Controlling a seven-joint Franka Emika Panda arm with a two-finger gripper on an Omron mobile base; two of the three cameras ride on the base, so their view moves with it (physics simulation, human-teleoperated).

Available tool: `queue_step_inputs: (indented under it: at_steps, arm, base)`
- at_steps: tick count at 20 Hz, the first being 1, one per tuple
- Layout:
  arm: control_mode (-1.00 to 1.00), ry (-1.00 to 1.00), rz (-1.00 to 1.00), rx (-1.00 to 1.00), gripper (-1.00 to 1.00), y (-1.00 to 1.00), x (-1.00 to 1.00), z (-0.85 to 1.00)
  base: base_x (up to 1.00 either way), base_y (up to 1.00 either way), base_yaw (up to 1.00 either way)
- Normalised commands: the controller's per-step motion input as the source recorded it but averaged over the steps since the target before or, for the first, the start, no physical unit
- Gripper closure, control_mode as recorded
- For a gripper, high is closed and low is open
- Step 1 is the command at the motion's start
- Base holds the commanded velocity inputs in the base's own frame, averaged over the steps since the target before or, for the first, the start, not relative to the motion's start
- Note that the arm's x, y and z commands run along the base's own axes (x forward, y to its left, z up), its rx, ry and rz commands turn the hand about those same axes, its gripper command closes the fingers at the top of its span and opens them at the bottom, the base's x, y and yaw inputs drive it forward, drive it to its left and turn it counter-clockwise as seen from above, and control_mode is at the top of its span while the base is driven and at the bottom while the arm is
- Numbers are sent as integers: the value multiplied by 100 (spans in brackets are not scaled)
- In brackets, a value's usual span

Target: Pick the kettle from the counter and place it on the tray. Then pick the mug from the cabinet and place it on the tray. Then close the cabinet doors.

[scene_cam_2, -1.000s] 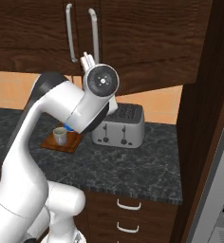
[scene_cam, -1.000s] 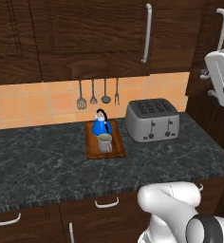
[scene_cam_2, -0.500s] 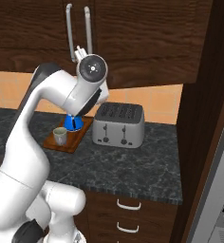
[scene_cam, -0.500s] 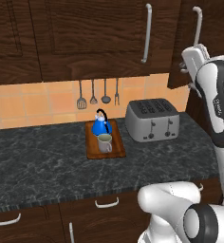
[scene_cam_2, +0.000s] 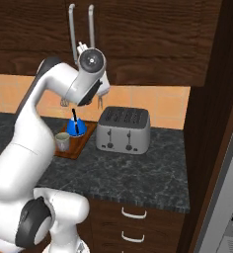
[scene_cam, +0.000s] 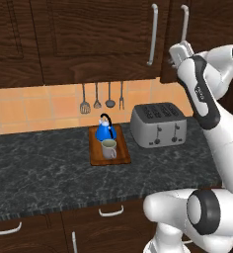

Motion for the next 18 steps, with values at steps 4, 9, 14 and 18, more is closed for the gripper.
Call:
queue_step_inputs:
  at_steps: [4,9,14,18]
  arm:
    - [-100,9,0,0,-100,-7,63,0]
    - [-100,8,0,-8,-100,-16,43,-8]
    - [-100,3,0,-10,-100,-6,48,-28]
    - [-100,9,0,-13,-100,-1,34,-27]
  base:
    - [0,0,0]
    - [0,0,0]
    - [0,0,0]
    - [0,0,0]
